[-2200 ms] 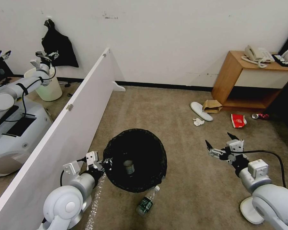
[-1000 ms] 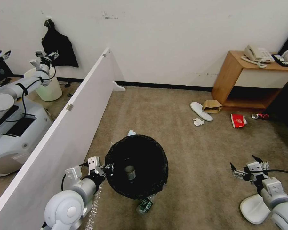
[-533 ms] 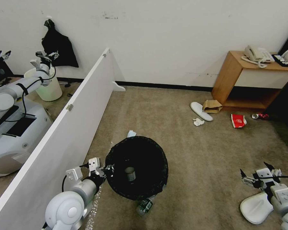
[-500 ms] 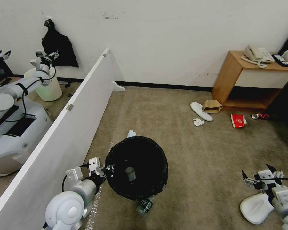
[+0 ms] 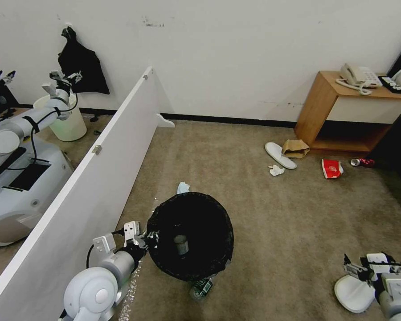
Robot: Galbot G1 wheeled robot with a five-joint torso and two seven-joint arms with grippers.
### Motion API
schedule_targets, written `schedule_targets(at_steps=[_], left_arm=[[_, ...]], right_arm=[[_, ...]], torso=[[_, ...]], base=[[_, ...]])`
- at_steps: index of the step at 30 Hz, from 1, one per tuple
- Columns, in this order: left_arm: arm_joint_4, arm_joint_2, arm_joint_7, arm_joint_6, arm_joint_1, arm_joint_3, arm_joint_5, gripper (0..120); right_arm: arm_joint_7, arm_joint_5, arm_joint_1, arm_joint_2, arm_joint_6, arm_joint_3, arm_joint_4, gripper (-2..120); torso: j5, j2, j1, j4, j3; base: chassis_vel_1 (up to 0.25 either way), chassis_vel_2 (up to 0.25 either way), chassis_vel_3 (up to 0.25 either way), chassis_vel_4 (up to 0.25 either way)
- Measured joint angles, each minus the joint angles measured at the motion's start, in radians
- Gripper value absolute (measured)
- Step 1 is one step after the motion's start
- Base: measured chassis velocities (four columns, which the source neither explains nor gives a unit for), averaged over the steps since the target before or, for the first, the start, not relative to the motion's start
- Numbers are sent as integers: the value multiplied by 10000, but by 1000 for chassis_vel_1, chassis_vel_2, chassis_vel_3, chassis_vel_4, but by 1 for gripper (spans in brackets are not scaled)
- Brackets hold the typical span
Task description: Pick up the trash bin, then pick up the garbage from the floor and place it into the trash bin.
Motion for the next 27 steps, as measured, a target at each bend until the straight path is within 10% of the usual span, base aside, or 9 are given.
schedule_targets(at_steps=[12,27], left_arm=[[38,122,11,-20,71,20,5,2],[140,153,12,-37,81,13,35,2]], right_arm=[[2892,4041,1122,868,-1145,-753,140,100],[3822,5317,2573,1778,-1143,-747,-888,100]], torso=[[2,0,0,0,0],[1,0,0,0,0]], base=[[0,0,0,0],[0,0,0,0]])
